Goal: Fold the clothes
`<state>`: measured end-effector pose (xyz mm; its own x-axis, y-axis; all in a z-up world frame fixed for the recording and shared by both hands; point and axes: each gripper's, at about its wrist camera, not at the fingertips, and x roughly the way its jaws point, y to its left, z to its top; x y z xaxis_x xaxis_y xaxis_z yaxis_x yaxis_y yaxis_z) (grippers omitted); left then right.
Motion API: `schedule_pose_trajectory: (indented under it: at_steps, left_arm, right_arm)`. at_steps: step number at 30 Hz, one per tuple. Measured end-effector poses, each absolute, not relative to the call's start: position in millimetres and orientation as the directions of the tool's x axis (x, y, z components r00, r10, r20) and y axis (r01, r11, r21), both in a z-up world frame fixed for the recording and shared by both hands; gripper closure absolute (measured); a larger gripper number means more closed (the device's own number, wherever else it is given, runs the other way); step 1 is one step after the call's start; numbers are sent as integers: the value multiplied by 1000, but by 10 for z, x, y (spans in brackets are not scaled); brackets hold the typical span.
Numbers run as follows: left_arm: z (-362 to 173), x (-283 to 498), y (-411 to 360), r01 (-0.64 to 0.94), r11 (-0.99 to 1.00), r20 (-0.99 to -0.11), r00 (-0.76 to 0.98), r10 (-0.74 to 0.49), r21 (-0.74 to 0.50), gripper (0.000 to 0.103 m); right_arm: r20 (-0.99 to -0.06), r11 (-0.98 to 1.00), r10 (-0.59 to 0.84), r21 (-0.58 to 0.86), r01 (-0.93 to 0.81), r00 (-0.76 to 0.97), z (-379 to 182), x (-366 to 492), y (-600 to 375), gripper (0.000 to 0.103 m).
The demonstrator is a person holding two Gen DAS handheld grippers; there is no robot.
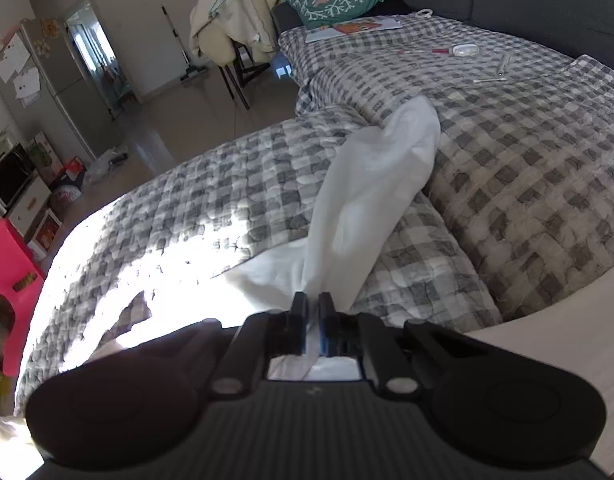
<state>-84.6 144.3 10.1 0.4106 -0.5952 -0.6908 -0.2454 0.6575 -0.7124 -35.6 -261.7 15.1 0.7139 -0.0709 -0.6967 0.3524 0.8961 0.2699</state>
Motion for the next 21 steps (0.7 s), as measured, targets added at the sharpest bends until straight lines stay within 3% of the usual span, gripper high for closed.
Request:
schedule_pose_trajectory:
  at_steps: [3, 5, 8, 12, 17, 18, 19, 20, 21]
  left_arm:
    - [110, -856, 1442, -248, 657, -692, 412, -593, -712, 42]
    - [126, -863, 1440, -245, 660, -692, 412, -593, -711, 42]
    - [147, -860, 1401, -227, 673, -696, 407, -591, -704, 42]
    - [213, -849, 1298, -144, 712, -702, 384, -600, -687, 42]
    - [308, -860, 1049, 78, 766, -711, 321, -625, -638, 42]
    - [335, -884, 979, 143, 777, -714, 321, -622, -612, 42]
    - [380, -926, 882, 241, 790, -716, 332, -614, -564, 42]
    - [422, -977, 795, 330, 796, -714, 355, -603, -508, 42]
    - [455, -1032, 709, 407, 800, -711, 386, -588, -441, 42]
  right_arm:
    - [-705, 875, -107, 267, 403, 701, 172, -493, -2749, 102]
    - [-702, 862, -107, 288, 417, 705, 196, -581, -2832, 86]
    - [-648, 852, -20, 388, 352, 761, 269, -557, -2846, 70]
    - [-642, 870, 10, 384, 310, 767, 271, -322, -2651, 70]
    - [-687, 894, 10, 332, 301, 726, 107, -60, -2438, 71]
    - [-691, 898, -2, 317, 306, 723, 89, -50, -2424, 73]
    - [-694, 901, -22, 298, 315, 720, 80, -46, -2416, 88]
    - [-696, 901, -39, 285, 326, 717, 79, -49, -2421, 95]
    - [-695, 897, -45, 289, 336, 717, 91, -68, -2450, 95]
